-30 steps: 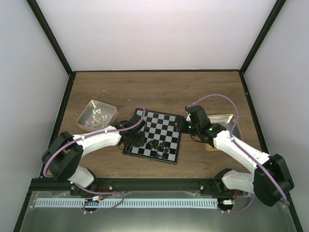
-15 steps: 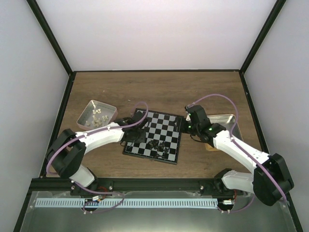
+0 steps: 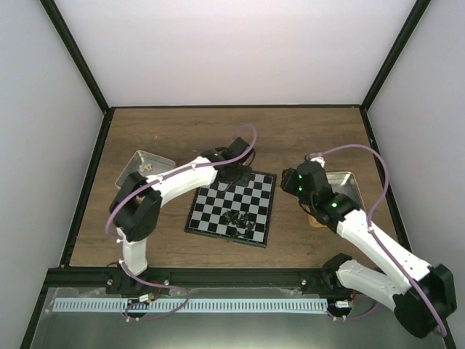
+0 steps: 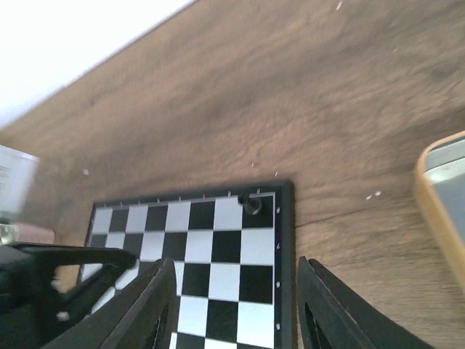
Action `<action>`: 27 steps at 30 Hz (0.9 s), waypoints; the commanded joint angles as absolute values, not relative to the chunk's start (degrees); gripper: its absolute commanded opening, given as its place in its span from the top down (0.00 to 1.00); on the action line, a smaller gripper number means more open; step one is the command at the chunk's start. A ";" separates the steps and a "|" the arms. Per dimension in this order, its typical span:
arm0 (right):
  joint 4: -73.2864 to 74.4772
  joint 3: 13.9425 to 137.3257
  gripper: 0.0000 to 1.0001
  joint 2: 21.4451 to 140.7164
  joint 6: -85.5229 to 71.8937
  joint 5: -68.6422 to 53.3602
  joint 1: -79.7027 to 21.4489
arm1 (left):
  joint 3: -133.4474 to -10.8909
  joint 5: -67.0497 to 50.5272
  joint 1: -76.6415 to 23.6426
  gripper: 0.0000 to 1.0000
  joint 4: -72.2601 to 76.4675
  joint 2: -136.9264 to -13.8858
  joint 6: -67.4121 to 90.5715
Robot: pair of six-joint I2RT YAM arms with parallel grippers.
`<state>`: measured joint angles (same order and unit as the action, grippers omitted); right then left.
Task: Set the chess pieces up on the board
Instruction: Place the chess piece on the chessboard.
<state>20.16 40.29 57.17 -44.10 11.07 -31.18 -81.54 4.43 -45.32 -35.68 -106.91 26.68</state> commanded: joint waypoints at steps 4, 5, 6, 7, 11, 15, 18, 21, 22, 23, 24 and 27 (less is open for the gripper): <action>27.48 40.12 0.53 46.87 -50.45 24.41 -30.81 | -91.69 -1.35 -49.60 0.92 -38.31 -115.76 24.15; 28.17 40.16 0.53 45.91 -50.86 24.96 -30.84 | -92.54 -1.97 -50.16 0.92 -38.48 -117.11 24.18; 28.70 40.09 0.53 45.03 -51.21 25.62 -30.85 | -93.32 -2.36 -50.65 0.92 -38.47 -118.01 24.06; 29.11 40.02 0.53 44.17 -51.36 26.07 -30.85 | -94.06 -2.26 -51.30 0.92 -38.44 -118.77 24.00; 29.65 39.55 0.53 42.31 -51.87 26.48 -30.85 | -96.75 -0.84 -52.69 0.92 -38.36 -121.66 24.14; 29.51 39.31 0.53 42.24 -51.84 25.86 -30.83 | -98.66 1.71 -52.89 0.92 -38.49 -123.94 25.05; 29.45 39.08 0.53 42.42 -51.78 25.59 -30.85 | -99.58 2.56 -52.84 0.92 -38.35 -124.93 25.20; 29.34 38.98 0.53 42.47 -51.79 25.27 -30.85 | -100.48 3.85 -52.89 0.92 -38.86 -126.08 25.22; 29.29 38.92 0.53 42.51 -51.79 25.15 -30.85 | -100.56 4.08 -52.89 0.92 -38.87 -126.37 25.18; 29.30 38.85 0.53 42.47 -51.78 25.07 -30.84 | -100.81 4.08 -52.89 0.92 -38.77 -126.65 25.02; 29.24 38.85 0.53 42.50 -51.80 25.01 -30.80 | -101.21 3.93 -52.84 0.92 -38.74 -127.11 24.85; 29.19 38.67 0.53 42.45 -51.80 24.79 -30.85 | -103.28 3.39 -52.90 0.92 -39.76 -128.78 24.62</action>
